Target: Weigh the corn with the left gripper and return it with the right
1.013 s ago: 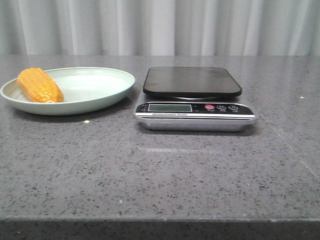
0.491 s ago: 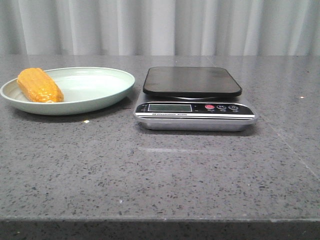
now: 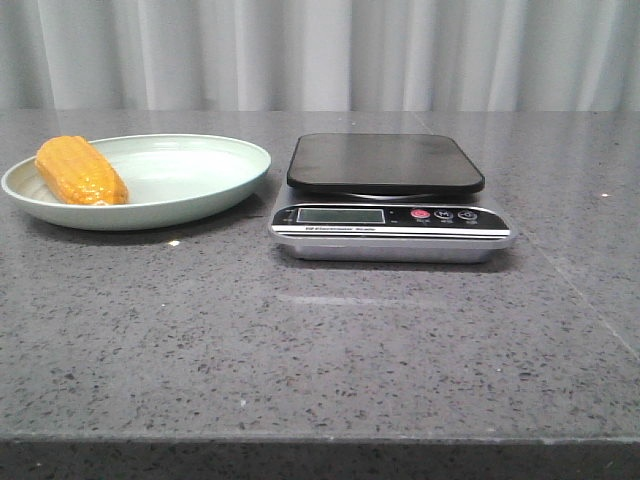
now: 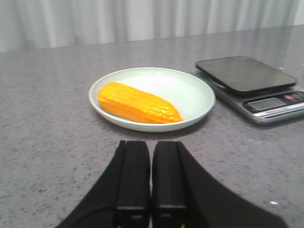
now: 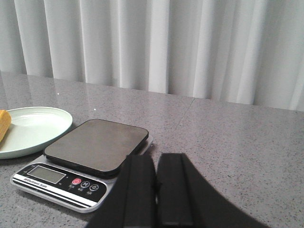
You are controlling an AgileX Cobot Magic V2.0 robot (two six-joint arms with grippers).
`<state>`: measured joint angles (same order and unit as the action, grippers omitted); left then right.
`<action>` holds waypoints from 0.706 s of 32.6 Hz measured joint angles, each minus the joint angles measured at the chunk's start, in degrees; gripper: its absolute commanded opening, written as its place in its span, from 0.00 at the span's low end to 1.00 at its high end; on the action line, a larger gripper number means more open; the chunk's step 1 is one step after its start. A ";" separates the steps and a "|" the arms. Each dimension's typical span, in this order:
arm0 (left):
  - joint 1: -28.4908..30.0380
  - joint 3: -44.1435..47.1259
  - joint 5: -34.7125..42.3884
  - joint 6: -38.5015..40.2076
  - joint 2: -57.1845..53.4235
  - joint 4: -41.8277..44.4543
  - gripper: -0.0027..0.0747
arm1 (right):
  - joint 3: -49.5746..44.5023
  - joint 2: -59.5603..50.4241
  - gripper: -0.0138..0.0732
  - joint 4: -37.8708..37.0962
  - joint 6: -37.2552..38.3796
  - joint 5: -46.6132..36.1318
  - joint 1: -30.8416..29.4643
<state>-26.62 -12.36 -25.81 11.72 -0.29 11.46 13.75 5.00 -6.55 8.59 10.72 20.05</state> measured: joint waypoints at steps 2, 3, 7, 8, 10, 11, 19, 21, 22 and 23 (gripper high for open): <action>4.81 1.66 2.26 -3.91 0.00 -2.44 0.20 | 0.00 0.00 0.33 0.00 0.00 0.00 0.00; 7.20 2.58 4.18 -6.19 0.00 -4.33 0.20 | 0.00 0.00 0.33 0.00 0.00 0.00 0.00; 16.74 6.62 10.37 -12.48 0.00 -8.27 0.20 | 0.00 0.00 0.33 0.00 0.00 0.00 0.00; 18.46 7.44 11.17 -13.00 0.00 -8.59 0.20 | 0.00 0.00 0.33 0.00 0.00 0.00 0.00; 21.79 9.03 12.50 -13.61 0.00 -8.98 0.20 | 0.00 0.00 0.33 0.00 0.00 0.00 0.00; 23.34 9.83 13.23 -13.89 0.00 -9.24 0.20 | 0.00 0.00 0.33 0.00 0.00 0.00 0.00; 28.00 12.50 21.48 -14.05 0.00 -9.38 0.20 | 0.00 0.00 0.33 0.00 0.00 0.00 0.00; 28.00 12.50 22.12 -13.40 0.00 -9.26 0.20 | 0.00 0.00 0.33 0.00 0.00 0.00 0.00; 27.86 12.50 22.37 -12.88 0.00 -9.15 0.20 | 0.00 0.00 0.33 0.00 0.00 0.00 0.00; 27.80 12.50 22.49 -12.48 0.00 -9.17 0.20 | 0.00 0.00 0.33 0.00 0.00 0.00 0.00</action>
<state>1.18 0.13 -3.31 -0.75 -0.29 2.29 13.75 5.00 -6.55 8.59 10.72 20.05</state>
